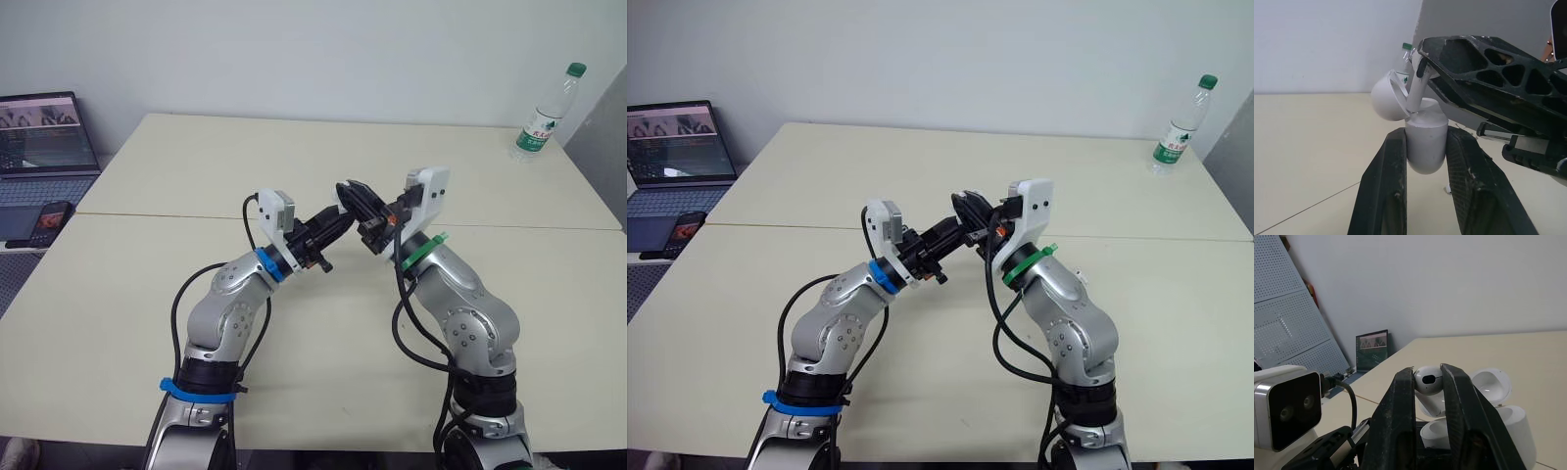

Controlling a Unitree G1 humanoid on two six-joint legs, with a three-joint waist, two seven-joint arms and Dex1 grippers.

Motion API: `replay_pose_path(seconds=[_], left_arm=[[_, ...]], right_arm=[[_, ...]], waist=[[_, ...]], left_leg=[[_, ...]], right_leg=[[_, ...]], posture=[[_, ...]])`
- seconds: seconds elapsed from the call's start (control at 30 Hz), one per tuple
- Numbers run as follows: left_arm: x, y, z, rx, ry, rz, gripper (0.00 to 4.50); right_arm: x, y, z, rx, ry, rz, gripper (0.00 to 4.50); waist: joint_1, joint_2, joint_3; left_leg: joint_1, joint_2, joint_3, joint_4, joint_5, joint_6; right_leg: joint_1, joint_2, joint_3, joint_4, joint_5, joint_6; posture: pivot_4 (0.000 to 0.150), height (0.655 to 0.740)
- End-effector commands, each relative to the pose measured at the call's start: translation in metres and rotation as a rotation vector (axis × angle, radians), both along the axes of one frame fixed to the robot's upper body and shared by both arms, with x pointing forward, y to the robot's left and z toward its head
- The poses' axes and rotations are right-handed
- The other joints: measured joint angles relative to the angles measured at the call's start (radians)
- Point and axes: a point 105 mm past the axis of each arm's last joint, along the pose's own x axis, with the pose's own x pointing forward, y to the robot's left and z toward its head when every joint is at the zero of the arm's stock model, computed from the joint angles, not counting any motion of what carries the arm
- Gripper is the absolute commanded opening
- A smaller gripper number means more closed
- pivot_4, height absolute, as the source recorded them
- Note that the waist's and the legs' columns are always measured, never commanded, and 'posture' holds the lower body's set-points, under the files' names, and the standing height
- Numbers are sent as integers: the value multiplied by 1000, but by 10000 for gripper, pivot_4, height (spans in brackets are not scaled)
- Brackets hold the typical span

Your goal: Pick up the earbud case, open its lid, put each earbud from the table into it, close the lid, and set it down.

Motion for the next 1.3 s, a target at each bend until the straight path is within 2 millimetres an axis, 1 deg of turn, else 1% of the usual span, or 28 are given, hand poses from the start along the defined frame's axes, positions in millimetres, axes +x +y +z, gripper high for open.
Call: replay_pose_path(seconds=[0.03, 0.4, 0.63, 0.77, 0.93, 1.07, 1.17, 1.3], left_arm=[[-3, 0, 16, -20, -72, -1, 7661], [-2, -1, 16, -25, -76, -8, 7661], [-5, -5, 14, -4, -92, -20, 7661], [-4, -6, 15, 5, -104, -8, 7661], [-3, -8, 15, 22, -124, 15, 7661], [-2, -9, 17, 1, -124, 23, 7661], [-1, -8, 18, -10, -124, 33, 7661], [1, -6, 20, -32, -124, 55, 7661]], right_arm=[[-6, -3, 5, 6, -20, -1, 3938], [-3, -2, -9, -44, 49, 11, 3938], [7, -3, -19, -72, 137, -49, 3938], [12, -5, -31, -106, 229, -99, 3938], [16, -8, -39, -117, 314, -164, 3938], [20, -10, -41, -45, 379, -213, 3938], [22, -14, -37, 26, 404, -244, 3938], [23, -17, -37, 42, 420, -262, 3938]], waist=[[0, 0, 0], [0, 0, 0], [0, 0, 0], [0, 0, 0], [0, 0, 0], [0, 0, 0], [0, 0, 0], [0, 0, 0]], left_leg=[[0, 0, 0, 0, 0, 0], [0, 0, 0, 0, 0, 0], [0, 0, 0, 0, 0, 0], [0, 0, 0, 0, 0, 0], [0, 0, 0, 0, 0, 0], [0, 0, 0, 0, 0, 0], [0, 0, 0, 0, 0, 0], [0, 0, 0, 0, 0, 0]], right_leg=[[0, 0, 0, 0, 0, 0], [0, 0, 0, 0, 0, 0], [0, 0, 0, 0, 0, 0], [0, 0, 0, 0, 0, 0], [0, 0, 0, 0, 0, 0], [0, 0, 0, 0, 0, 0], [0, 0, 0, 0, 0, 0], [0, 0, 0, 0, 0, 0]], posture=[[1500, 7389], [1500, 7389], [1500, 7389], [1500, 7389], [1500, 7389], [1500, 7389], [1500, 7389], [1500, 7389]])
